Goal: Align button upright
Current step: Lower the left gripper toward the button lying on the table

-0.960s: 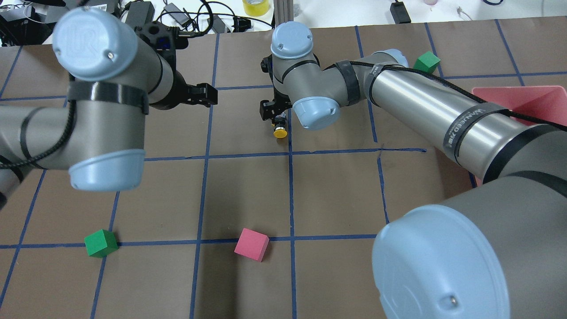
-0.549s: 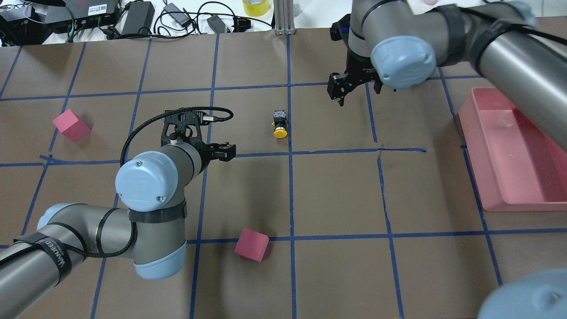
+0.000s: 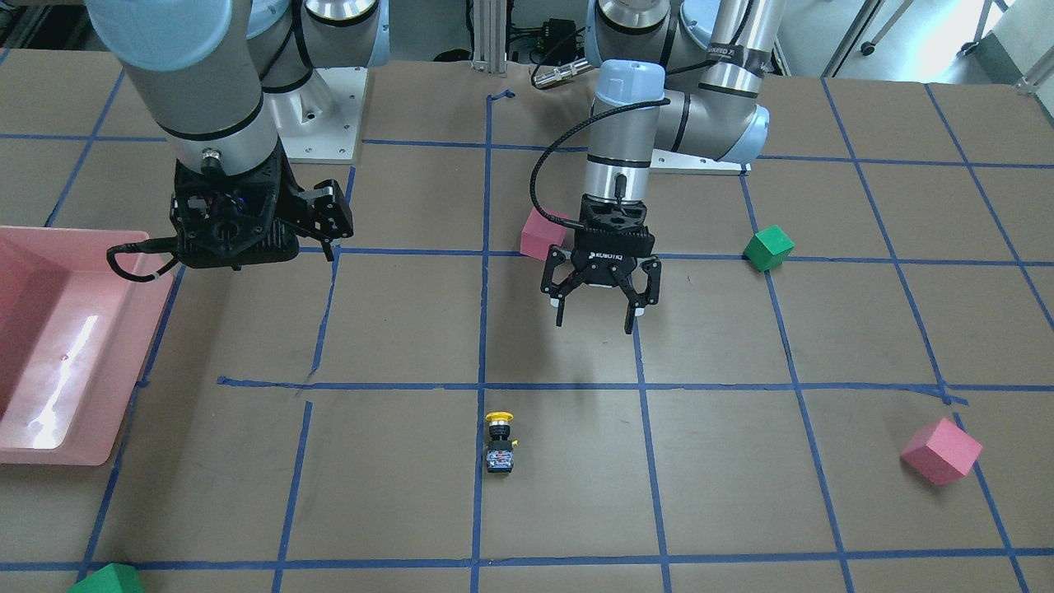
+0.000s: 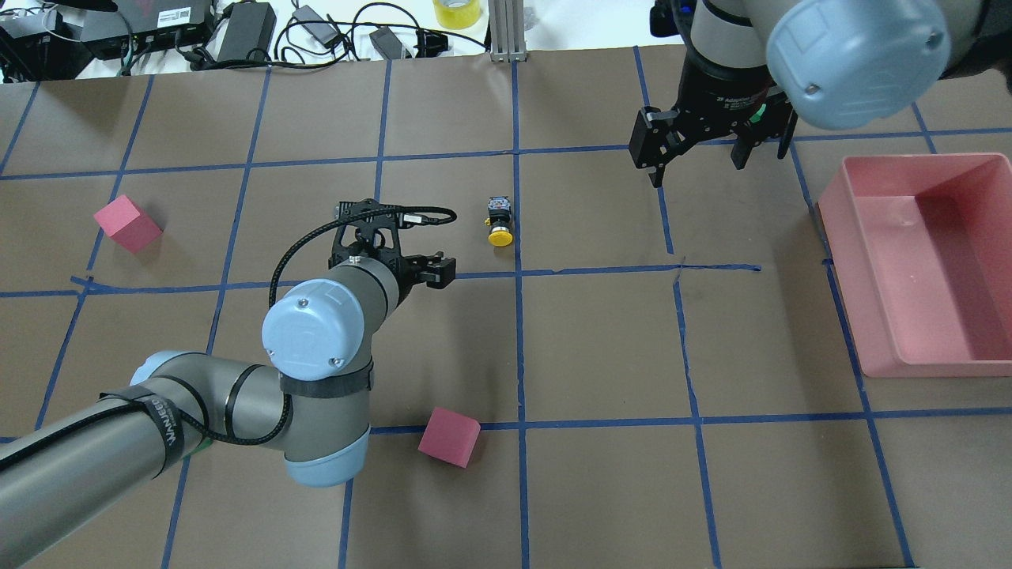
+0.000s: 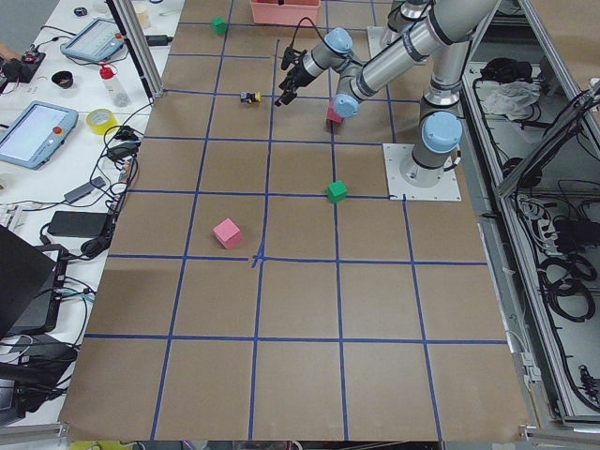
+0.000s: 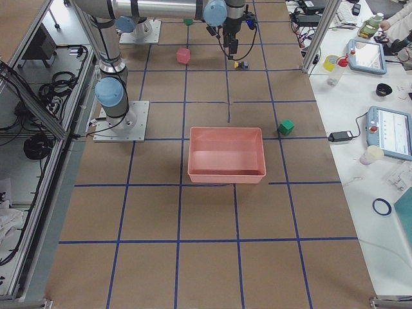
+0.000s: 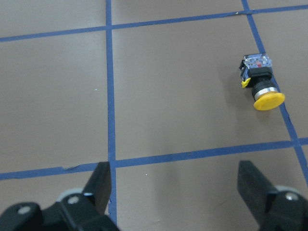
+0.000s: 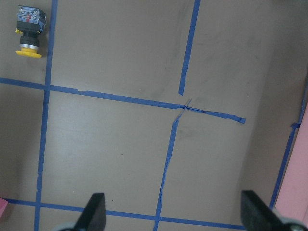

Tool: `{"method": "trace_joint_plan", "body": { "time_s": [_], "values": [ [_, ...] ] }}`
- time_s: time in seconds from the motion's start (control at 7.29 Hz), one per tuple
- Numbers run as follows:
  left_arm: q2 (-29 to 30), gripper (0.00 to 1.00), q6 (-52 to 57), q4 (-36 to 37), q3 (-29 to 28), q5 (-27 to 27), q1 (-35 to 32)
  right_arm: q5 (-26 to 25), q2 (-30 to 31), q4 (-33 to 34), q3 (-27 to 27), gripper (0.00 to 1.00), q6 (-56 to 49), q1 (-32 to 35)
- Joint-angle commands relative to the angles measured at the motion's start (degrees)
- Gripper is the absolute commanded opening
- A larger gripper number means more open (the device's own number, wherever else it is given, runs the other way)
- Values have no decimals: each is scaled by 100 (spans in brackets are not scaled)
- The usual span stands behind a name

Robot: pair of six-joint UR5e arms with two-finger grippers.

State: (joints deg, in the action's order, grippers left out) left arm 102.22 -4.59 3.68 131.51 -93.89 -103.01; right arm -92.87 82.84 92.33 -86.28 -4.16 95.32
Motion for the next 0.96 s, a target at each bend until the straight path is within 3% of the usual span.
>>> {"method": "trace_joint_plan", "body": {
  "time_s": [0.0,0.41,0.82],
  "values": [
    [603,97,-452,97,-545,-94,-358,41,31,30,15,100,-15,-170],
    [1534,94,-1008,177,-1388,-507,-859,23,223,21,-55,100,55,-558],
    [2335,94,-1052,852,-1585,-710,-1116,15,268,13,-64,100,20,-567]
  ]
}}
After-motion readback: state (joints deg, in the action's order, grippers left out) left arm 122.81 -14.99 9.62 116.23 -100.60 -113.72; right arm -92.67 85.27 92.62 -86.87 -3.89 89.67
